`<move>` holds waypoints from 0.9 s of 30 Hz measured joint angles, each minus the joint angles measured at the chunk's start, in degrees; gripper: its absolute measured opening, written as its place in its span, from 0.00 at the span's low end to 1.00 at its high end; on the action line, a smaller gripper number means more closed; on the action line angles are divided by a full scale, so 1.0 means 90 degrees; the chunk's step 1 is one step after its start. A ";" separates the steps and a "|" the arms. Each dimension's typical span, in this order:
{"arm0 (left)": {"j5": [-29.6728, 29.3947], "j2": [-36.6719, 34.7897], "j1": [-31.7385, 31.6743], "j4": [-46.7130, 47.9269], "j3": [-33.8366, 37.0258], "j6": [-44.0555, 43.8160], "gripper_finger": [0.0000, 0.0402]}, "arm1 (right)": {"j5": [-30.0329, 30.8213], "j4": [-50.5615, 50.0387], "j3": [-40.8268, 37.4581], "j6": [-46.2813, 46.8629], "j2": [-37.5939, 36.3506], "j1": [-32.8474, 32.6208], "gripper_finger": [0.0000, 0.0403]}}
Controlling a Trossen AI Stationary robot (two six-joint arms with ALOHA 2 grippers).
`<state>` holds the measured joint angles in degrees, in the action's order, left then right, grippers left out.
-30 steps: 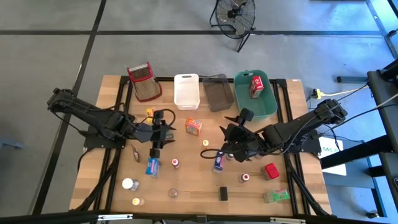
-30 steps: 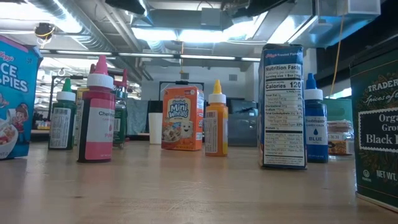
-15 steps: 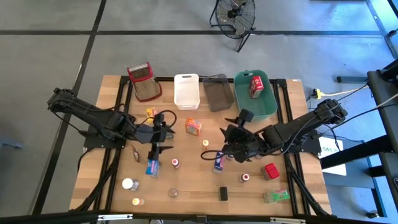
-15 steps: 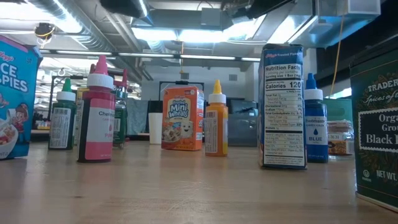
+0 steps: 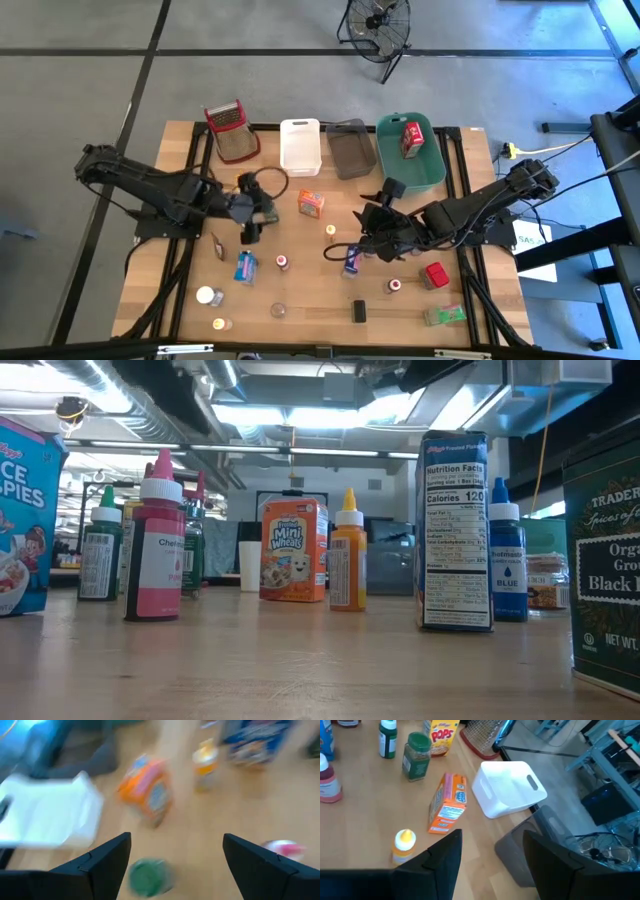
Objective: Pick & Place Kitchen Items
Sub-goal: Put the green seasoning bottle into the white bin
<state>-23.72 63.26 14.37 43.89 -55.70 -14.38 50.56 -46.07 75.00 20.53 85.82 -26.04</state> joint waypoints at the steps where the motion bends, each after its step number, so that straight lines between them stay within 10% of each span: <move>1: -0.0008 0.0000 -0.0122 0.0111 0.0002 -0.0008 0.78 | -0.0052 -0.0008 0.0000 0.0001 0.0000 0.0000 0.52; 27: 0.0882 0.0166 -0.1252 0.0305 0.0004 0.0440 0.77 | -0.0313 0.0028 -0.0189 0.0051 -0.0002 -0.0002 0.52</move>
<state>-15.79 64.76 3.11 46.64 -55.66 -10.42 47.75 -45.82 73.30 20.99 85.80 -26.06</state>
